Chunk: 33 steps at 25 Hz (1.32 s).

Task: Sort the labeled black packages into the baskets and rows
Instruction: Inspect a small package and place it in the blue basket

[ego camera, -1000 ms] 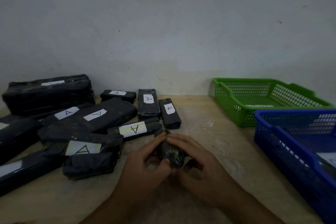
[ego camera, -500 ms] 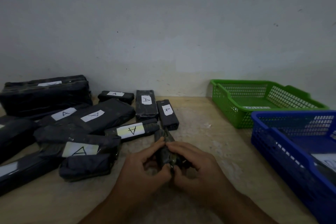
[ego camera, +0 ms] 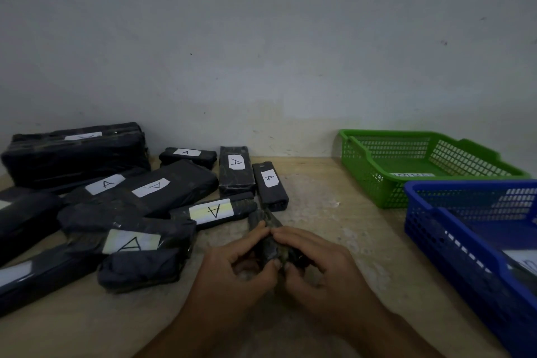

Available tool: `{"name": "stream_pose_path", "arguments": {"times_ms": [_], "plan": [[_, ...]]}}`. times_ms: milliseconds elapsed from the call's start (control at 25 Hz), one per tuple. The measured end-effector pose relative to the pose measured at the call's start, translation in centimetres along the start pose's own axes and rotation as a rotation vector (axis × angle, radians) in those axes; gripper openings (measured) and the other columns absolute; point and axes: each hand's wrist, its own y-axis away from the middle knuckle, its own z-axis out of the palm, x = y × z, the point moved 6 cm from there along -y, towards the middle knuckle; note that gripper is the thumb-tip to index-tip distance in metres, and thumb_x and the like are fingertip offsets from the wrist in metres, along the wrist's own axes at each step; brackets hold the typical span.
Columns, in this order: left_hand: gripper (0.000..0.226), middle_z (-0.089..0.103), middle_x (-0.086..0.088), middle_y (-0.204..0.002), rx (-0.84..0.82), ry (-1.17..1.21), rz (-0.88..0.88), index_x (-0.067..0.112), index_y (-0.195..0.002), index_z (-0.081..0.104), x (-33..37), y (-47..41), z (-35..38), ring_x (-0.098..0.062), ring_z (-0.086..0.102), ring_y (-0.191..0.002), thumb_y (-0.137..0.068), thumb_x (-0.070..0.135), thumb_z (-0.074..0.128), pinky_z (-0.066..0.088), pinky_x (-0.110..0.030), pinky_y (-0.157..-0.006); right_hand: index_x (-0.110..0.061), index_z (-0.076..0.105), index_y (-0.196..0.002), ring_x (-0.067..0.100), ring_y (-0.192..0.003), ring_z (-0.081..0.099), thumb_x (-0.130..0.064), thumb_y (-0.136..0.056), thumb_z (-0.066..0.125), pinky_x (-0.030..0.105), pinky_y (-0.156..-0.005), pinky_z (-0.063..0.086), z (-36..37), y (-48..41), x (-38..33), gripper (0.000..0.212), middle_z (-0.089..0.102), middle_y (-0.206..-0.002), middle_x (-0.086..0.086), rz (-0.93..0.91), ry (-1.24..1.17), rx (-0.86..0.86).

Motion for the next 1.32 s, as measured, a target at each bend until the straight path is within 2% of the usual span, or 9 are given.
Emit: {"name": "stream_pose_path", "arguments": {"times_ms": [200,360,480,600,720,840,960,1080,1320], "plan": [[0.063,0.060,0.020,-0.130,0.001,-0.028,0.000,0.031,-0.120,0.064,0.0,0.1,0.2,0.005,0.054,-0.120,-0.063,0.054,0.070,0.049,-0.017,-0.093,-0.015,0.069,-0.122,0.002,-0.119,0.059,-0.025,-0.084,0.069,0.023,-0.093,0.052,0.1,0.0,0.1,0.039,0.063,-0.130,-0.009,-0.008,0.002,-0.036],[0.039,0.063,0.015,-0.123,0.047,-0.009,0.034,0.025,-0.104,0.070,0.5,-0.2,-0.4,0.010,0.055,-0.113,-0.068,0.038,0.067,0.047,-0.008,-0.085,-0.030,0.067,-0.122,0.011,-0.113,0.065,-0.032,-0.086,0.071,0.032,-0.091,0.054,-0.1,0.1,0.7,0.037,0.051,-0.142,-0.018,0.159,-0.244,-0.090],[0.024,0.070,-0.004,-0.113,0.094,0.238,-0.129,0.015,-0.098,0.073,-0.7,-0.8,-0.8,-0.013,0.066,-0.106,-0.078,0.017,0.061,0.055,-0.029,-0.082,-0.039,0.064,-0.115,0.020,-0.083,0.069,-0.024,-0.085,0.064,0.040,-0.077,0.057,-1.1,-0.1,2.2,0.034,0.048,-0.142,-0.021,0.304,-0.292,0.094],[0.029,0.073,-0.019,-0.099,0.141,0.629,-0.333,-0.003,-0.100,0.064,-1.2,-0.9,-0.6,-0.030,0.070,-0.087,-0.094,0.000,0.036,0.061,-0.036,-0.062,-0.047,0.054,-0.120,0.017,-0.079,0.066,-0.022,-0.087,0.066,0.032,-0.070,0.055,-2.3,0.1,4.5,0.043,0.058,-0.128,-0.009,0.509,-0.262,0.261],[0.027,0.068,-0.022,-0.100,0.179,0.732,-0.433,-0.004,-0.102,0.059,-1.2,-0.7,-0.6,-0.036,0.066,-0.084,-0.097,0.007,0.035,0.059,-0.036,-0.050,-0.033,0.055,-0.127,0.017,-0.082,0.070,-0.018,-0.091,0.066,0.030,-0.067,0.054,-2.6,0.5,5.7,0.040,0.066,-0.120,-0.008,0.653,-0.519,0.307],[0.023,0.066,-0.022,-0.103,0.191,0.684,-0.493,-0.004,-0.102,0.061,-1.7,-0.5,-0.5,-0.039,0.066,-0.088,-0.095,0.012,0.046,0.060,-0.044,-0.057,-0.020,0.063,-0.116,0.017,-0.081,0.072,-0.011,-0.090,0.067,0.028,-0.063,0.052,-3.0,0.1,5.1,0.028,0.073,-0.108,0.000,0.653,-0.597,0.326],[0.032,0.071,-0.013,-0.105,0.092,0.519,-0.484,0.005,-0.102,0.068,-1.5,0.0,0.0,-0.031,0.068,-0.097,-0.075,0.022,0.064,0.057,-0.047,-0.077,-0.016,0.062,-0.114,0.014,-0.084,0.073,-0.010,-0.085,0.072,0.027,-0.062,0.053,-3.6,0.2,4.8,0.032,0.071,-0.112,0.001,0.667,-0.625,0.437],[0.030,0.072,-0.009,-0.104,0.012,0.451,-0.465,0.011,-0.103,0.067,-0.2,1.2,1.6,-0.018,0.071,-0.089,-0.073,0.007,0.071,0.057,-0.034,-0.067,-0.013,0.062,-0.106,0.023,-0.093,0.071,-0.006,-0.081,0.075,0.032,-0.067,0.057,-3.9,0.8,3.4,0.029,0.068,-0.116,0.005,0.641,-0.672,0.501],[0.038,0.073,-0.012,-0.102,-0.017,0.475,-0.325,0.004,-0.105,0.065,4.4,1.8,5.2,-0.029,0.072,-0.089,-0.068,0.008,0.071,0.059,-0.038,-0.070,-0.021,0.063,-0.112,0.015,-0.094,0.070,-0.015,-0.087,0.073,0.027,-0.075,0.056,-5.1,2.2,-2.0,0.028,0.072,-0.107,-0.002,0.530,-0.529,0.189]]}}
